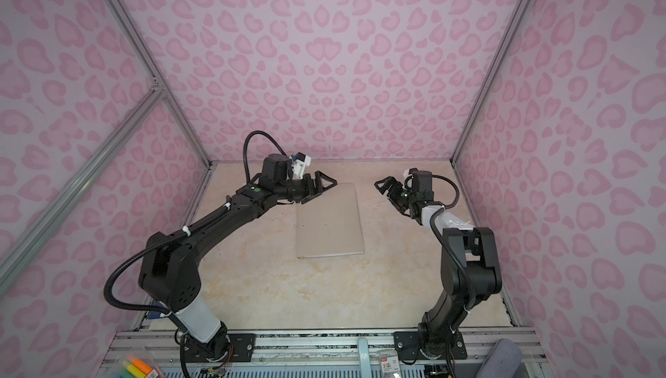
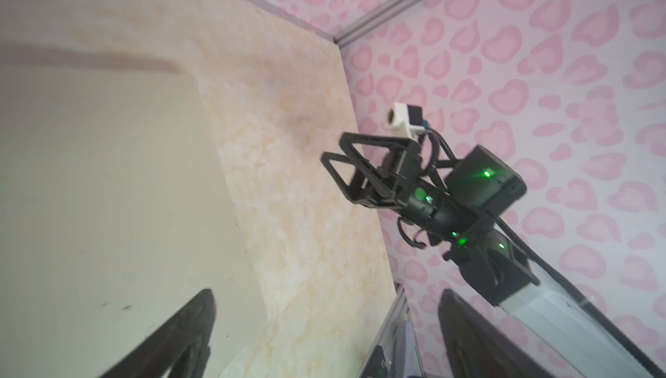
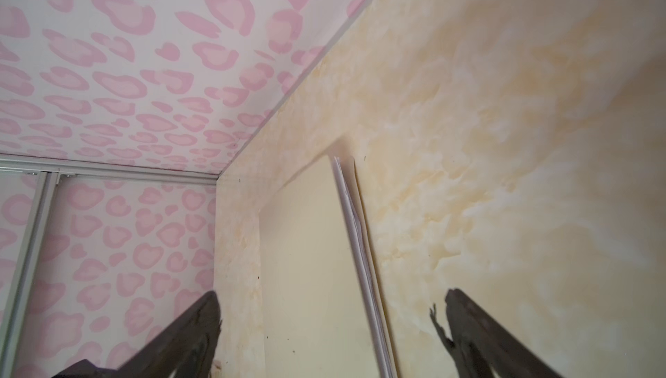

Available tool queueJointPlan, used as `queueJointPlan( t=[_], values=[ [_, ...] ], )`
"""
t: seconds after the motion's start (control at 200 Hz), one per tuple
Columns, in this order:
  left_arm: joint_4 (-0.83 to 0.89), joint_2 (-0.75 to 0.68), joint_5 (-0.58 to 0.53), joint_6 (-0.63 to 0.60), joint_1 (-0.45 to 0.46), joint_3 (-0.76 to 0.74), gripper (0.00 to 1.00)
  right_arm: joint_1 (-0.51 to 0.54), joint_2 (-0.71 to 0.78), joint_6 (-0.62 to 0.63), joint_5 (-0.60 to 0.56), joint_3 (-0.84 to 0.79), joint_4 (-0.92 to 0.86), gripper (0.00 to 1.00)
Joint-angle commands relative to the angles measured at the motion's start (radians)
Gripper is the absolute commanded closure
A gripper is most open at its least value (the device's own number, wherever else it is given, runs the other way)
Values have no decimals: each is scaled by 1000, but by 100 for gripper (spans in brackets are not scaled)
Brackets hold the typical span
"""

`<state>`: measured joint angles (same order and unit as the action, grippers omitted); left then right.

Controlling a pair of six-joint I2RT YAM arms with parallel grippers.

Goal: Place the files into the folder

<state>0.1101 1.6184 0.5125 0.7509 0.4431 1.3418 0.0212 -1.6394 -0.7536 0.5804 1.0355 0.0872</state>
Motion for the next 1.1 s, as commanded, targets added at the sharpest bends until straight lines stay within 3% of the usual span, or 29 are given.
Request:
queueJointPlan(
  t=[0.0, 0.18, 0.25, 0.295, 0.425, 0.595, 0.7, 0.805, 0.88, 0.945, 1.025, 1.095],
  values=[
    [-2, -244, -263, -108, -71, -143, 2, -7, 110, 142, -180, -37, -164, 3],
    [-47, -540, -887, -333, -129, -516, 2, -18, 279, 240, -555, -131, -266, 3],
    [-32, -558, -951, -408, -195, -587, 2, -25, 311, 364, -594, -234, -130, 2],
    [-54, -563, -1050, -399, -226, -637, 2, -26, 323, 416, -636, -300, -43, 2],
    [-292, -595, -1168, -461, -285, -832, 2, -23, 357, 521, -682, -474, 214, 2],
    [-537, -514, -1150, -541, -325, -909, 3, -24, 281, 578, -767, -598, 460, 2],
    [-661, -443, -1087, -566, -357, -941, 2, -23, 239, 638, -804, -597, 528, 2],
    [-810, -357, -988, -566, -403, -976, 2, -37, 178, 624, -824, -614, 656, 1],
    [-899, -285, -950, -583, -422, -988, 1, -27, 147, 679, -742, -598, 660, 1],
    [-1020, -221, -905, -590, -438, -1014, 1, -27, 110, 712, -646, -664, 827, 1],
    [-1031, -193, -794, -629, -444, -1009, 2, -32, 94, 669, -720, -754, 1002, 0],
    [-1135, -148, -760, -644, -444, -1040, 4, -25, 77, 689, -730, -740, 1008, 0]
  ],
)
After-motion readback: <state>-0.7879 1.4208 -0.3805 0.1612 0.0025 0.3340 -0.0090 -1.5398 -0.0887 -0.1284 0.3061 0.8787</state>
